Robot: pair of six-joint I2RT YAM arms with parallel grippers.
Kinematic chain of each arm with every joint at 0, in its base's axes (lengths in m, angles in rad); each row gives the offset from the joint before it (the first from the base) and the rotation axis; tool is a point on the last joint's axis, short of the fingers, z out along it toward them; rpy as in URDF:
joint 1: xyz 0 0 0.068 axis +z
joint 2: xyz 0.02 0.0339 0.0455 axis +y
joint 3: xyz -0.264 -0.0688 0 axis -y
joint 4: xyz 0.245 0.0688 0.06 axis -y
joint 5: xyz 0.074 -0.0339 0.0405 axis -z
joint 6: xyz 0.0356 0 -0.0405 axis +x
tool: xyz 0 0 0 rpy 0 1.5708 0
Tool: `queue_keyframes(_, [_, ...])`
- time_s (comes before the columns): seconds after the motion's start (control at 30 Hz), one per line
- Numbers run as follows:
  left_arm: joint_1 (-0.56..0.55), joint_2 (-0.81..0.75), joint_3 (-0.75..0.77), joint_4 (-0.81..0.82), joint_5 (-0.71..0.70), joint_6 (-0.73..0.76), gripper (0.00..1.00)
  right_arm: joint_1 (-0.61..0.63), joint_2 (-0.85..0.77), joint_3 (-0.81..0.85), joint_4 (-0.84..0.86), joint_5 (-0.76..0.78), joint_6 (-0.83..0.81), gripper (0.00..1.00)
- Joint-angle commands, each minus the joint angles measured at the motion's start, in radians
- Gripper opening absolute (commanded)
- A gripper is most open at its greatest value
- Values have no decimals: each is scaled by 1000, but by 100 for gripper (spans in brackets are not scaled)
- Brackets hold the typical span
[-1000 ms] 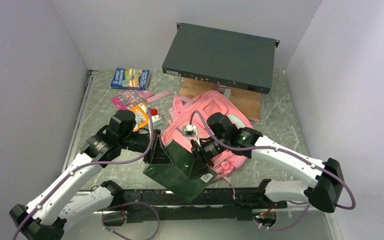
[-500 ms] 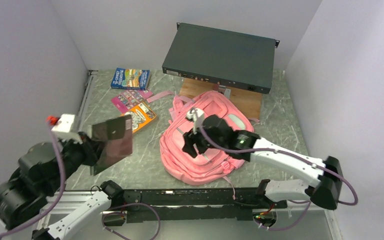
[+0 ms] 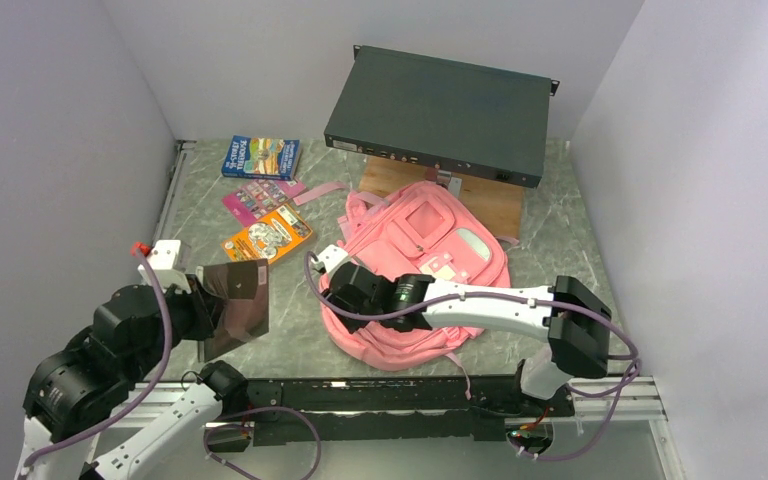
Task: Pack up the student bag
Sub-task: Place the book in the student bag.
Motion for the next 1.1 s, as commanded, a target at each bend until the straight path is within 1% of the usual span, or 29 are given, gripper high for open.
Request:
queue_keyframes(0.0, [-1,-1,-7,158,60,-29,0,6,30,38,45,39,16,42])
queue_keyframes(0.13, [-1,-11,-37,180,82,-41,0,10,85,51,37,41,17,41])
queue_keyframes(0.3, [-1,-27,-66,189,87,-52,0,23,160,44,18,121,9,41])
queue_keyframes(0.37, [-1,-28,-70,189,90,-58,0,25,185,39,14,151,12,40])
queue_keyframes(0.43, [-1,-29,-87,203,92,-65,0,27,190,29,31,156,11,34])
queue_keyframes(0.47, [-1,-30,-95,213,94,-70,0,27,184,30,30,156,14,29])
queue_keyframes(0.53, [-1,-27,-105,226,103,-86,0,27,153,31,30,157,22,19])
queue_keyframes(0.63, [0,-33,-148,266,116,-128,0,22,87,30,42,140,17,10])
queue_keyframes(0.7, [-1,-38,-175,297,124,-169,0,10,49,51,18,130,19,0])
queue_keyframes(0.83, [-1,-65,-203,334,115,-265,0,-49,-47,51,15,66,43,0])
queue_keyframes(0.93, [-1,-109,-231,376,109,-331,0,-129,-130,28,46,-79,79,0])
queue_keyframes(1.07, [-1,-139,-236,410,120,-391,0,-239,-247,-14,132,-224,149,0])
